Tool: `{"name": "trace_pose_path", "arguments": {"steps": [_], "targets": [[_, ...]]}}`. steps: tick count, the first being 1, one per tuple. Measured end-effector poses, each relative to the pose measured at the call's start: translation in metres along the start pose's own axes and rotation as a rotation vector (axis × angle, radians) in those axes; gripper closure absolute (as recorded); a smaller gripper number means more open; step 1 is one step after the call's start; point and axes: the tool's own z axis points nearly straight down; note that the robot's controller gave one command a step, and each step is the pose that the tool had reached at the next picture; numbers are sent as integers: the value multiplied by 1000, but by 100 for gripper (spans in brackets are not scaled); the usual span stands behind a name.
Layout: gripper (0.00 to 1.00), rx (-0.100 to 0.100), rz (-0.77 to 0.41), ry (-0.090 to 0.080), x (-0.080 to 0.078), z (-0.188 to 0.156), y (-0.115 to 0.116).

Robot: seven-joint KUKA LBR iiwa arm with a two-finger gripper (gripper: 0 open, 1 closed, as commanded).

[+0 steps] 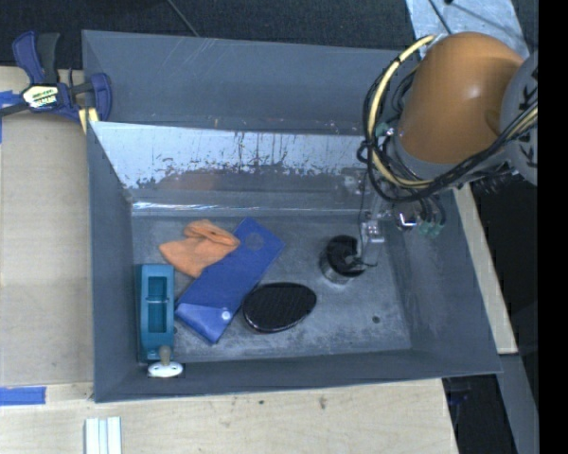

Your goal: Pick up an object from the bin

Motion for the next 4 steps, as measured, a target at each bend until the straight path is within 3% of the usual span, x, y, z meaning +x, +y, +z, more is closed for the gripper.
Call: {"name": "trace_pose_path", "arguments": {"steps": [1, 2, 3, 4], "targets": [[0, 0, 0, -9, -1, -5, 0], [0, 0, -81, -14, 13, 29, -16], [0, 2, -147, -14, -9, 79, -31], [0, 0, -145, -8, -10, 104, -32]]}}
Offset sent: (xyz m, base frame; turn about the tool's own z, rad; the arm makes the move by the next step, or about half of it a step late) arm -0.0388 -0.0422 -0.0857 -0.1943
